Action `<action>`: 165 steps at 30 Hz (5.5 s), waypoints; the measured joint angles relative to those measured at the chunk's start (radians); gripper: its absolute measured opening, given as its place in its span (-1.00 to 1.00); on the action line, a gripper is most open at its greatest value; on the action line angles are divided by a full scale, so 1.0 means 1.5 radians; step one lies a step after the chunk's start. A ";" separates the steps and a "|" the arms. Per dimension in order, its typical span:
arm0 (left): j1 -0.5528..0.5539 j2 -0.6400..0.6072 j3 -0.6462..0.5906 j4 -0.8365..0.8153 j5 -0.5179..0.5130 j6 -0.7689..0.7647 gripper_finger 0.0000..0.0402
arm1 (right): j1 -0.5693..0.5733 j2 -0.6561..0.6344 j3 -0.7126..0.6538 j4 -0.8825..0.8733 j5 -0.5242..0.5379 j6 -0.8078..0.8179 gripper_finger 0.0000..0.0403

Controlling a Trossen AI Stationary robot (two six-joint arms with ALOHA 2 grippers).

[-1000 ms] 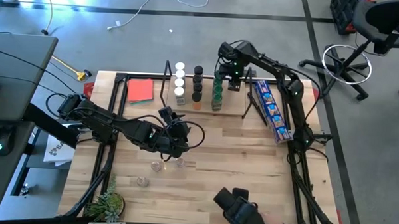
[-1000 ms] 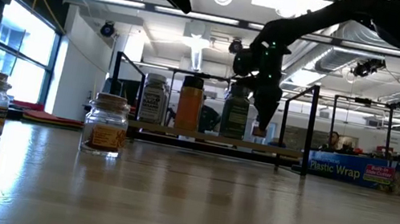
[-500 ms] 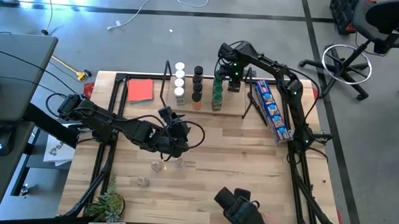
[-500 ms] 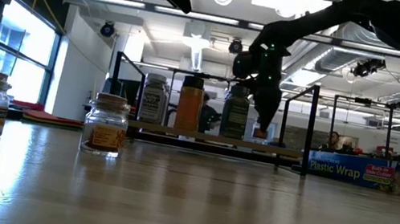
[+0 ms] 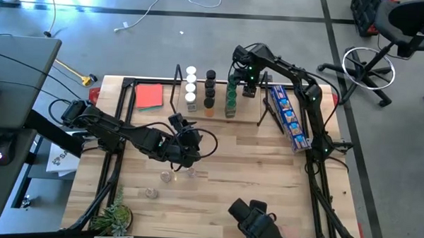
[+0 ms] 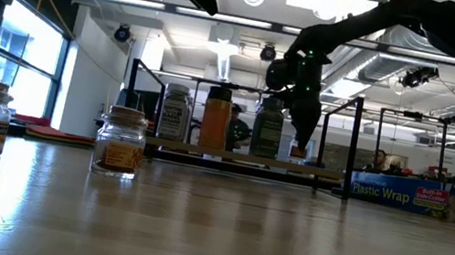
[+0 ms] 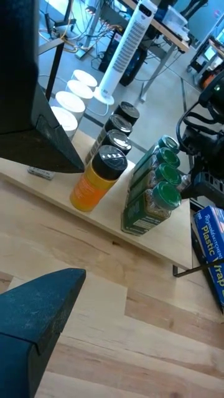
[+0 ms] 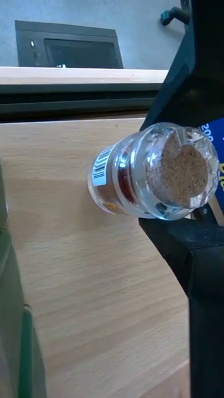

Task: Shelf spices
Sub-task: Put the brown seasoning bottle on the shelf, then put the brown seasoning bottle on the shelf aligned with the other brown seasoning bottle

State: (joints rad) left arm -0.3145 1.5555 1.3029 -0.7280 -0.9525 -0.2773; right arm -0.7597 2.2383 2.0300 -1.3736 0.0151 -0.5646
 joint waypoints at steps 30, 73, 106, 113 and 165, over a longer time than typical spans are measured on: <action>-0.110 -0.006 0.033 -0.114 -0.026 -0.095 0.29 | 0.209 -0.272 0.012 -0.052 0.018 0.031 0.24; -0.258 -0.075 -0.099 -0.285 0.075 -0.849 0.14 | 0.627 -0.022 -0.304 0.810 -0.004 0.330 0.24; -0.286 -0.075 -0.099 -0.283 0.029 -0.838 0.14 | 0.553 -0.477 -0.628 0.574 0.190 0.378 -0.20; -0.282 -0.075 -0.099 -0.282 -0.009 -0.838 0.14 | 0.369 -0.606 -0.686 0.579 0.155 0.353 -0.20; -0.253 -0.075 -0.100 -0.282 0.019 -0.820 0.14 | 0.121 -0.406 -0.656 0.628 0.060 0.269 0.15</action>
State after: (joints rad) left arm -0.6941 1.4437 1.1530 -1.1511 -0.9234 -1.5066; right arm -0.5781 1.6295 1.0466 -0.4315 0.1052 -0.1612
